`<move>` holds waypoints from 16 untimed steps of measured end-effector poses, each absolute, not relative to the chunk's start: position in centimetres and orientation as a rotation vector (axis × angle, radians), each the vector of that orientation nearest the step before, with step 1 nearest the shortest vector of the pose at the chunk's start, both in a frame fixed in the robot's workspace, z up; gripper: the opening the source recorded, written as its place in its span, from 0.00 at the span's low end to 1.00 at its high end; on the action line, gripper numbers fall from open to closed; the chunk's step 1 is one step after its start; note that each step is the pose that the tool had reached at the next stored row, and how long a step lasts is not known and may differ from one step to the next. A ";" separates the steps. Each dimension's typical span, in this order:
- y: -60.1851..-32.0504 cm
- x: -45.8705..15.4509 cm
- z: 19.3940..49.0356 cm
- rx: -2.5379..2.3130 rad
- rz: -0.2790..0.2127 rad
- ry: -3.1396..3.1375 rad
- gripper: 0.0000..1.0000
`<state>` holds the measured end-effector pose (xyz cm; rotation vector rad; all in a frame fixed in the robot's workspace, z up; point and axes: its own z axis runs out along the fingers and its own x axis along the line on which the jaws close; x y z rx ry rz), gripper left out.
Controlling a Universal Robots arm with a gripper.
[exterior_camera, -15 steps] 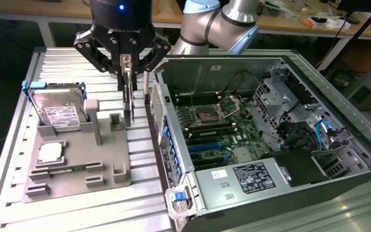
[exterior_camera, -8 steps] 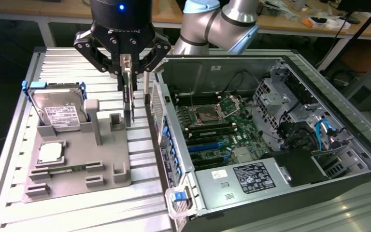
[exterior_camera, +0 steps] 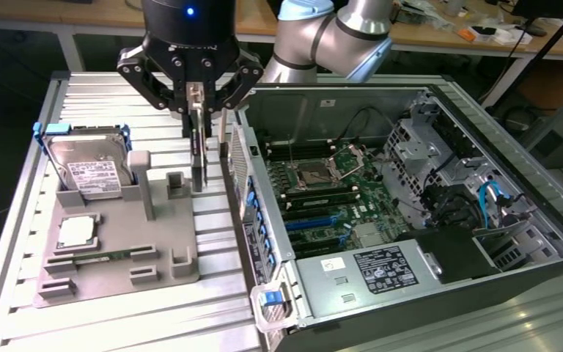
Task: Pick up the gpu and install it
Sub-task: 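Pick up the gpu and move the gpu toward the slot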
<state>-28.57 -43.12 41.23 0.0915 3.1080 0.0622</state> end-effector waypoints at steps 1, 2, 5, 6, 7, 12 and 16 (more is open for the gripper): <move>-43.1 -28.5 41.2 0.092 0.062 3.108 0.27; -43.1 -28.3 41.2 0.092 0.062 3.108 0.27; -43.1 -27.6 41.2 0.092 0.062 3.108 0.27; -43.1 -27.4 41.2 0.091 0.062 3.108 0.27; -43.1 -27.3 41.2 0.092 0.062 3.108 0.27; -43.1 -26.3 41.2 0.092 0.062 3.108 0.27; -43.1 -25.6 41.2 0.092 0.062 3.108 0.27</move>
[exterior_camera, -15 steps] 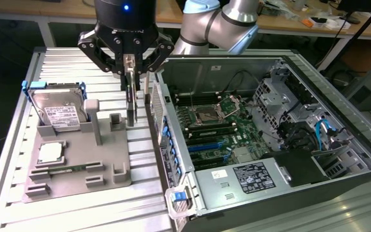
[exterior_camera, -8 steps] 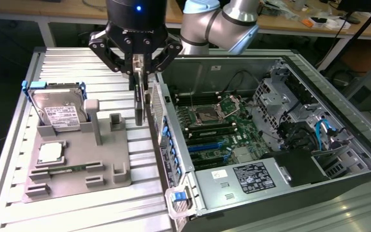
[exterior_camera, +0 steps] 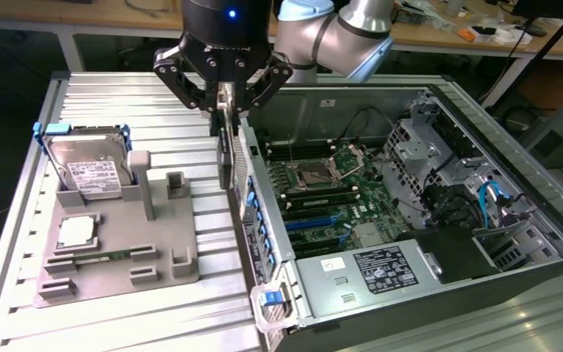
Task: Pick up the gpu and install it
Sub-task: 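Pick up the gpu and move the gpu toward the slot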
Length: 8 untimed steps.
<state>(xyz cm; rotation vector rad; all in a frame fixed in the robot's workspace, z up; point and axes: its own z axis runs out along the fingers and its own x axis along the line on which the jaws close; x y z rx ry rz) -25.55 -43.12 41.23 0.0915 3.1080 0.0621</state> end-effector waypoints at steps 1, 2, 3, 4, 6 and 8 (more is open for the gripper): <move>-43.1 -25.4 41.2 0.092 0.062 3.108 0.27; -43.1 -25.3 41.2 0.092 0.062 3.108 0.27; -43.1 -25.2 41.2 0.092 0.062 3.108 0.27; -43.1 -25.0 41.2 0.092 0.062 3.108 0.27; -43.1 -24.8 41.2 0.092 0.062 3.108 0.27; -43.1 -24.3 41.2 0.092 0.062 3.108 0.27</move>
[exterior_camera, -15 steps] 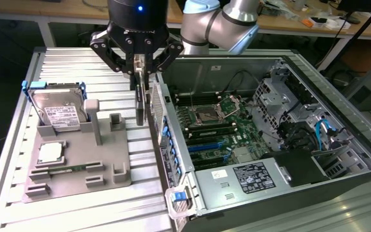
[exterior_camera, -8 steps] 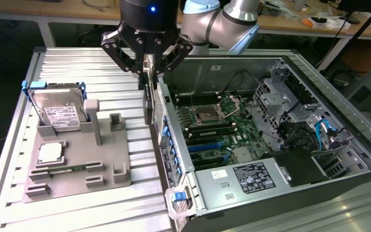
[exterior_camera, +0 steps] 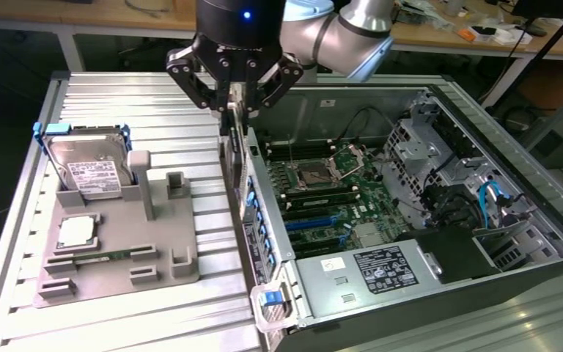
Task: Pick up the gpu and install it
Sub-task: 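Pick up the gpu and move the gpu toward the slot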
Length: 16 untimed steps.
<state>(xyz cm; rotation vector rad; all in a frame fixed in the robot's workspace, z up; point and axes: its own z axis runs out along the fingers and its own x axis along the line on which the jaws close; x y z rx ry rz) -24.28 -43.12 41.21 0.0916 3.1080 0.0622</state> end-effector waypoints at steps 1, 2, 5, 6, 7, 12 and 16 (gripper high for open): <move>-43.1 -24.0 41.2 0.092 0.062 3.108 0.27; -43.1 -23.6 41.2 0.092 0.062 3.108 0.27; -43.1 -22.7 41.2 0.092 0.062 3.108 0.27; -43.1 -22.3 41.2 0.092 0.062 3.108 0.27; -43.1 -22.0 41.2 0.092 0.062 3.108 0.27; -43.1 -19.1 41.2 0.092 0.062 3.108 0.27; -43.1 -16.5 41.2 0.092 0.062 3.108 0.27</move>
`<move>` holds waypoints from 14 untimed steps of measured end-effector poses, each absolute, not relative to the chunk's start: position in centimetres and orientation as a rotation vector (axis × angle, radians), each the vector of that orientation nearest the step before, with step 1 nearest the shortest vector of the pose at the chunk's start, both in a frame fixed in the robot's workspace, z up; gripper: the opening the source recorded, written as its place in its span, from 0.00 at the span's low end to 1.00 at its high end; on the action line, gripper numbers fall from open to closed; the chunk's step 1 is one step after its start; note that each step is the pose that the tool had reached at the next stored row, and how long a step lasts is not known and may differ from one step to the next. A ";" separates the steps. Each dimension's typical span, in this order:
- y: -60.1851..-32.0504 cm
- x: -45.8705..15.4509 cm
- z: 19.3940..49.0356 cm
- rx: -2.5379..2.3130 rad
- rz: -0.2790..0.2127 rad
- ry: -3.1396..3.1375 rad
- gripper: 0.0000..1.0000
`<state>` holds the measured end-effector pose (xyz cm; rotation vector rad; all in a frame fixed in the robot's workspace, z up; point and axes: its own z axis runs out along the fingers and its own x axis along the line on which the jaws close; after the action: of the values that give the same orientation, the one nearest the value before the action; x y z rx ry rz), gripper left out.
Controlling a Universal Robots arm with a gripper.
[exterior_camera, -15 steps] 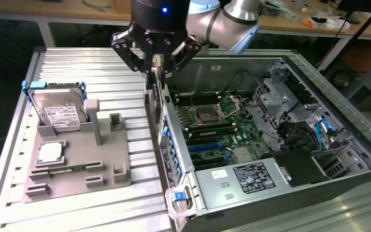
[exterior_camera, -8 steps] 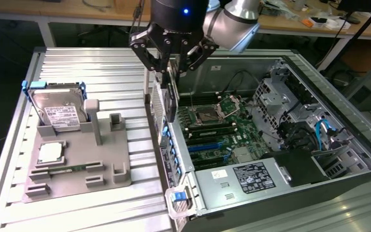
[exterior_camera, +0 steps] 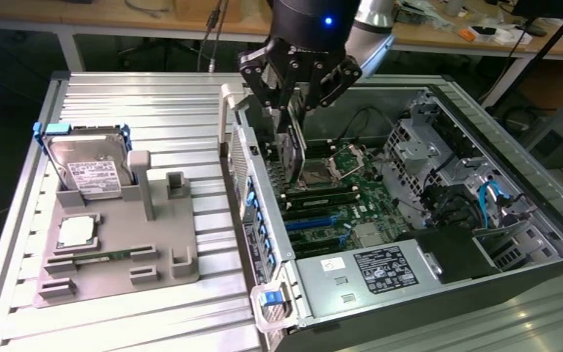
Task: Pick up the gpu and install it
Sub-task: 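Pick up the gpu and move the gpu toward the slot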
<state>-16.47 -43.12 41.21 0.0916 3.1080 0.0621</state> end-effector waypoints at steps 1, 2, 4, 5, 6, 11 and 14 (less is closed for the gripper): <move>-43.1 -14.9 41.2 0.091 0.062 3.108 0.27; -43.1 -13.2 41.2 0.092 0.062 3.108 0.27; -43.1 -10.7 41.2 0.092 0.062 3.108 0.27; -43.1 -9.6 41.2 0.092 0.062 3.108 0.27; -43.1 -8.2 41.2 0.092 0.062 3.108 0.27; -43.1 -5.5 41.2 0.091 0.062 3.108 0.27; -43.1 -3.3 41.2 0.092 0.062 3.108 0.27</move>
<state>-3.32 -43.12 41.21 0.0916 3.1080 0.0623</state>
